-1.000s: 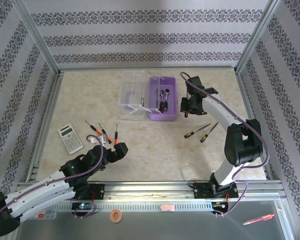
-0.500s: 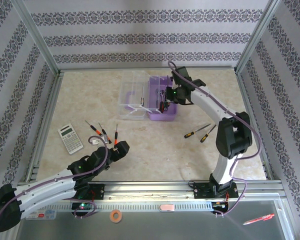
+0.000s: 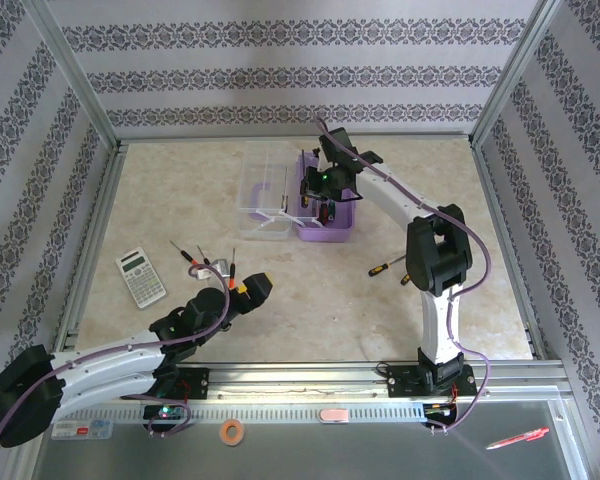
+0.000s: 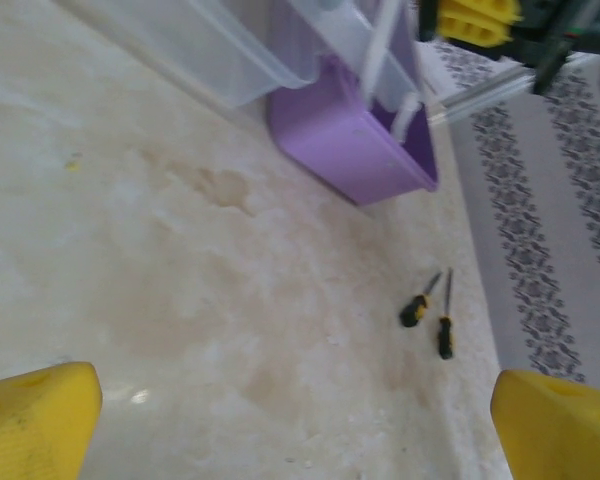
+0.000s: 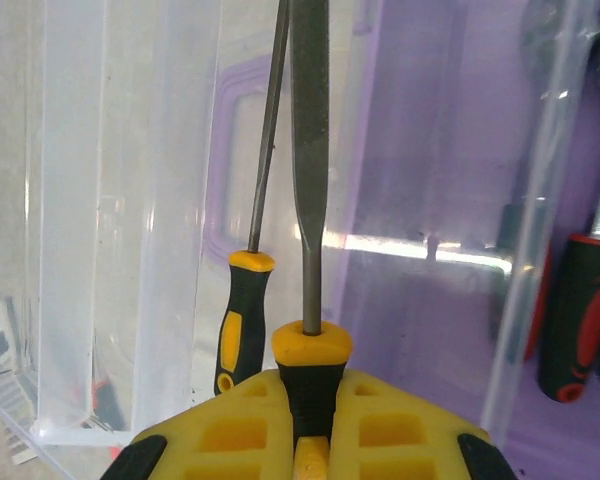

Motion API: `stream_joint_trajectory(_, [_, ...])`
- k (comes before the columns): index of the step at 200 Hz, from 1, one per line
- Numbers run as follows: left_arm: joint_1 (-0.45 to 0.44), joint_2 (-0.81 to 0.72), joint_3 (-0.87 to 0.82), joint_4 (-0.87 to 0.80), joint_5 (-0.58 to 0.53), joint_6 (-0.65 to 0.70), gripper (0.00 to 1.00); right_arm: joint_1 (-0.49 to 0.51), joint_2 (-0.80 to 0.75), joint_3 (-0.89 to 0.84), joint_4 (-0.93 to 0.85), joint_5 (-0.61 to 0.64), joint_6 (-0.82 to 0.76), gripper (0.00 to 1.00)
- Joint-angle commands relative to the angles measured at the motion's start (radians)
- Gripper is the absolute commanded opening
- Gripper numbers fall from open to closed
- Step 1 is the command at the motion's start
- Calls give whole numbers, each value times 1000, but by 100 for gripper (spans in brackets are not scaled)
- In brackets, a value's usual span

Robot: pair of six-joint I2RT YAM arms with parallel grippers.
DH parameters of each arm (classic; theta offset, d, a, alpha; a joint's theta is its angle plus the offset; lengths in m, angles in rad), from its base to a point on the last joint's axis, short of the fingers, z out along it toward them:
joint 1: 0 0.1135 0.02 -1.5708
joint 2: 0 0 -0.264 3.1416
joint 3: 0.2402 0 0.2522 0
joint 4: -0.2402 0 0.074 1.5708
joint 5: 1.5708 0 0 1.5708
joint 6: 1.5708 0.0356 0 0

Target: Pack the tool kit

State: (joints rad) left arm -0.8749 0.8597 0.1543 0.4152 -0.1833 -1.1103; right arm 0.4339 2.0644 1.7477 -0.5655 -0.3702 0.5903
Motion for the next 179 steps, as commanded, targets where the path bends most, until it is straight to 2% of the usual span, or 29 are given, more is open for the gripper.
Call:
stream_joint_trajectory(1, [14,31,-3,176,50,66,100,18,42,24,55,-57,58,8])
stream_joint_trajectory(76, [14,18,-12,177,76,55,100,31,97,46,68,-64,120,11])
stream_joint_trajectory(123, [14,-93,-7,56,64,72,100,22,99,26,106,-87,174,24])
stream_joint_trajectory(145, [14,-159,-29,33,55,69,100,18,83,19,99,-79,171,26])
stream_joint_trajectory(156, [14,-192,-45,32,45,65,100,13,77,17,95,-77,172,31])
stream_joint_trajectory(179, [14,-253,-60,1,28,64,100,3,51,0,98,-69,178,31])
